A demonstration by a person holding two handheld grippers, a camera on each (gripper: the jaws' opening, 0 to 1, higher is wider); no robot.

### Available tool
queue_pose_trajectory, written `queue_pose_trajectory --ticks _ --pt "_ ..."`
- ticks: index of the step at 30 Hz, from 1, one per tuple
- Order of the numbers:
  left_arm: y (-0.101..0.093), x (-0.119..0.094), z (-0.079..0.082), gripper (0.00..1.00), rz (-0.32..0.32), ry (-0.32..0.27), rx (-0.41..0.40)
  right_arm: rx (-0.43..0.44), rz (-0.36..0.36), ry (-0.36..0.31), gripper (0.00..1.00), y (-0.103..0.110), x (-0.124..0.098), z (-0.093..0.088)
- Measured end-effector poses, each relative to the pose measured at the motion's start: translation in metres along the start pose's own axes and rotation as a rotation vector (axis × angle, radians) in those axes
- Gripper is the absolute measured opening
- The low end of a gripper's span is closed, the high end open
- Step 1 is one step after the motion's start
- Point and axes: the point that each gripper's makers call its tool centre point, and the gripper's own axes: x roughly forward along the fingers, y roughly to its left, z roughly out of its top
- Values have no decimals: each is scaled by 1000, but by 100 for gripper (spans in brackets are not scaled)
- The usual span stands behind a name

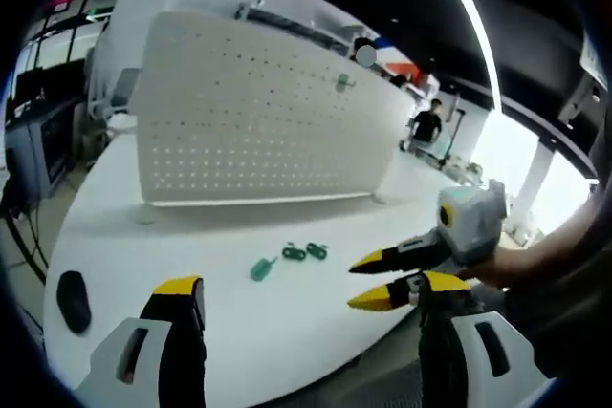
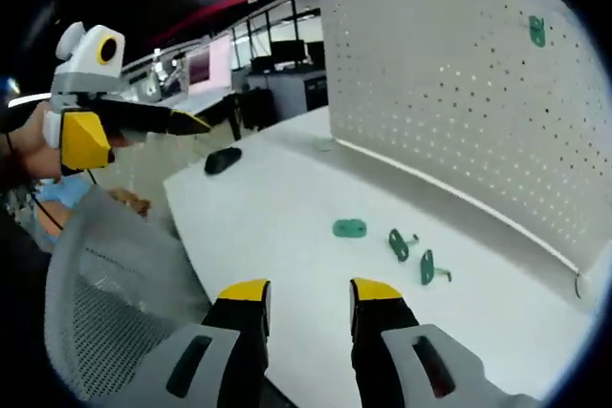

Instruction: Insert the hook assembly into the mounting plate slot until the hook locks in place.

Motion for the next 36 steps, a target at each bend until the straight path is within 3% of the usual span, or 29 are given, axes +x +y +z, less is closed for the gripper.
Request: queue_pose_trajectory --ticks 19,22,26,30,36 --pt "37 1 -3 94 70 21 -62 139 58 86 30 -15 74 6" --pt "40 4 -7 94 75 32 -64 203 75 87 27 -17 84 10" --pt "40 3 -12 94 76 42 -72 220 65 103 25 -26 96 10" --pt "42 3 -17 94 79 50 -82 312 55 99 26 -33 102 14" --pt "45 4 -23 93 81 62 -95 334 42 110 25 -42 109 13"
